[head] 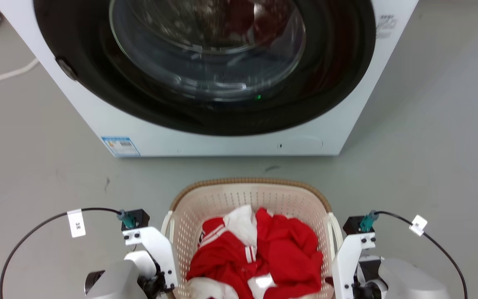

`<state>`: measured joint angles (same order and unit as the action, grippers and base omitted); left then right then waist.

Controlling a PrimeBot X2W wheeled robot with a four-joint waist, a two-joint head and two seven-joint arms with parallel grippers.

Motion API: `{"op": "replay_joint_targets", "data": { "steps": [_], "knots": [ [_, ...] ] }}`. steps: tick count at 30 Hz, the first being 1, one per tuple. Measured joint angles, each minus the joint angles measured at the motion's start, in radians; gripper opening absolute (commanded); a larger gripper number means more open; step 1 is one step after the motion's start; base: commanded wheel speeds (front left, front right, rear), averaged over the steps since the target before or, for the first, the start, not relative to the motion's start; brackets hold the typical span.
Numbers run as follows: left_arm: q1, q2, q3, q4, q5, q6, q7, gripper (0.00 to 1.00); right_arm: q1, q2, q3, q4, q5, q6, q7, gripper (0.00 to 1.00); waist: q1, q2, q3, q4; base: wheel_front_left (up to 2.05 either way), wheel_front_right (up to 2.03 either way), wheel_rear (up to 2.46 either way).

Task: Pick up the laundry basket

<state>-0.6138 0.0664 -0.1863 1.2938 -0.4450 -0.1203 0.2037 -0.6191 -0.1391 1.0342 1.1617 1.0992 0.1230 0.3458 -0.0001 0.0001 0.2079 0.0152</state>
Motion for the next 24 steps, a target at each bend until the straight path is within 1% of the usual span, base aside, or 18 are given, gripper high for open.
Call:
{"op": "replay_joint_targets", "data": {
  "steps": [9,12,24],
  "knots": [
    [0.069,0.005,-0.005,0.0,-0.023,-0.002,0.114,0.0,0.055,0.0,0.027,0.004,0.048,0.0,0.074,0.0,0.0,0.0,-0.15,0.004,0.0,0.0,0.0],
    [0.079,0.008,-0.008,0.0,-0.026,-0.002,0.13,0.0,0.063,0.001,0.031,0.005,0.062,0.0,0.096,0.0,-0.0001,0.0,-0.191,0.004,0.0,0.0,0.0],
    [0.106,0.007,-0.018,0.0,-0.043,-0.001,0.179,0.0,0.084,0.013,0.043,0.038,0.105,0.0,0.187,0.0,0.0,0.0,-0.273,0.001,0.0,0.0,0.0]
  ]
}}
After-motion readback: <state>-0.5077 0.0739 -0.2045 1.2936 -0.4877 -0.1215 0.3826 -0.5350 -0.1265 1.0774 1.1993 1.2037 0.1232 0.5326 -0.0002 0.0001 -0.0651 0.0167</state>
